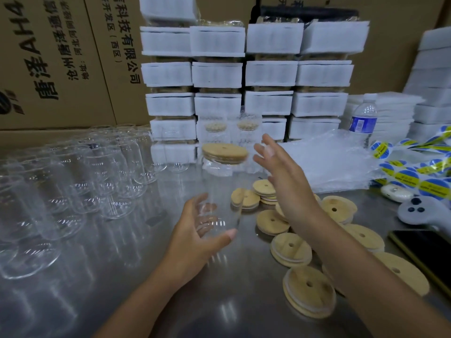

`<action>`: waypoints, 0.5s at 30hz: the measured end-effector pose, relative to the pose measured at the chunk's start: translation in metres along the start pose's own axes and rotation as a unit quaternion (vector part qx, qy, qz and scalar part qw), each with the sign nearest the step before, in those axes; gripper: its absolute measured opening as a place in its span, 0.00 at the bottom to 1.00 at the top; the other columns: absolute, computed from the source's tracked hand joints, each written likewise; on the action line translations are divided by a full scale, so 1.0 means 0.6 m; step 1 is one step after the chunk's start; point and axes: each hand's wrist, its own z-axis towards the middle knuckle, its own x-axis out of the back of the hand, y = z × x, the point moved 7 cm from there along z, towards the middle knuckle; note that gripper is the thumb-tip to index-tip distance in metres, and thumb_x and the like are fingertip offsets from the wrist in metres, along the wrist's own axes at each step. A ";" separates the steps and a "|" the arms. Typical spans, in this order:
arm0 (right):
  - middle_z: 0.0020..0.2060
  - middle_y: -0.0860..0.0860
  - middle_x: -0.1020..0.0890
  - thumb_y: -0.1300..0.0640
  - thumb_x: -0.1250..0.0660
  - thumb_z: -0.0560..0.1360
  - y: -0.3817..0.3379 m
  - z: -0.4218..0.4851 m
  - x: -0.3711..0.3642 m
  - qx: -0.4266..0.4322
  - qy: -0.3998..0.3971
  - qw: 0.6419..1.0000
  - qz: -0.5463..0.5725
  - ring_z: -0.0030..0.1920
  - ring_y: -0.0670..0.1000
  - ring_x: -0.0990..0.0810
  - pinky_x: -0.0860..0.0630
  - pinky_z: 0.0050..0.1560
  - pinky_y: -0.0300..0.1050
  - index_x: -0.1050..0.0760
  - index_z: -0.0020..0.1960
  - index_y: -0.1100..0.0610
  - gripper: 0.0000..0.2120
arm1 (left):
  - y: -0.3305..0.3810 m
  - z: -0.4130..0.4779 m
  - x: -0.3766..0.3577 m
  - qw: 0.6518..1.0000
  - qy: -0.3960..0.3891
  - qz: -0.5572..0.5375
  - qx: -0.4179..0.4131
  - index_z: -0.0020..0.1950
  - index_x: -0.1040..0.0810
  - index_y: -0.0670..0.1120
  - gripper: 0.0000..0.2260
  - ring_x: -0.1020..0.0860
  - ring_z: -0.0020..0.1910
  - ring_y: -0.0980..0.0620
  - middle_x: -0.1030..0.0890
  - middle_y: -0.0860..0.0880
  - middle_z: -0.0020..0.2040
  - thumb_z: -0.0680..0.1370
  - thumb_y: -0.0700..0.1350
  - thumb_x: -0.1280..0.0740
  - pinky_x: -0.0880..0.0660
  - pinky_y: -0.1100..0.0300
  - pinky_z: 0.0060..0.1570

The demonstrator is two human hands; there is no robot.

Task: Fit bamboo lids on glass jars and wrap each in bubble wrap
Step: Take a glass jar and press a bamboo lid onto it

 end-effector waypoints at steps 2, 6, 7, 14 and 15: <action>0.66 0.39 0.30 0.40 0.40 0.76 0.015 0.030 0.040 -0.024 0.048 0.997 -0.061 0.61 0.38 0.29 0.33 0.49 0.28 0.36 0.72 0.45 0.26 | 0.000 0.002 0.012 1.000 0.022 -0.015 0.009 0.63 0.34 0.56 0.34 0.21 0.50 0.63 0.24 0.53 0.57 0.60 0.48 0.25 0.25 0.72 0.45; 0.68 0.49 0.28 0.53 0.35 0.78 0.063 0.086 0.124 -0.073 0.116 0.963 -0.233 0.65 0.50 0.28 0.33 0.55 0.39 0.31 0.69 0.53 0.20 | -0.004 0.006 0.027 0.998 0.052 -0.027 0.022 0.65 0.35 0.54 0.39 0.20 0.51 0.57 0.24 0.53 0.57 0.60 0.51 0.18 0.24 0.70 0.41; 0.68 0.51 0.28 0.54 0.35 0.78 0.075 0.096 0.140 -0.075 0.119 0.950 -0.279 0.67 0.53 0.29 0.32 0.59 0.42 0.31 0.69 0.54 0.21 | -0.006 0.007 0.027 0.998 0.054 -0.026 0.024 0.65 0.35 0.54 0.39 0.20 0.52 0.56 0.24 0.53 0.57 0.60 0.51 0.19 0.23 0.68 0.41; 0.70 0.52 0.31 0.43 0.35 0.76 0.158 0.100 0.176 -0.127 0.056 0.810 -0.570 0.70 0.56 0.35 0.42 0.68 0.58 0.38 0.73 0.51 0.29 | -0.015 0.013 0.022 0.998 0.057 -0.033 0.026 0.65 0.35 0.54 0.37 0.21 0.53 0.55 0.25 0.53 0.58 0.59 0.48 0.25 0.23 0.68 0.42; 0.69 0.52 0.30 0.43 0.35 0.76 0.160 0.098 0.173 -0.109 0.062 0.797 -0.591 0.70 0.56 0.35 0.43 0.69 0.58 0.38 0.73 0.50 0.28 | -0.014 0.013 0.022 0.997 0.058 -0.036 0.025 0.65 0.35 0.54 0.37 0.21 0.53 0.55 0.25 0.53 0.58 0.59 0.47 0.25 0.24 0.69 0.42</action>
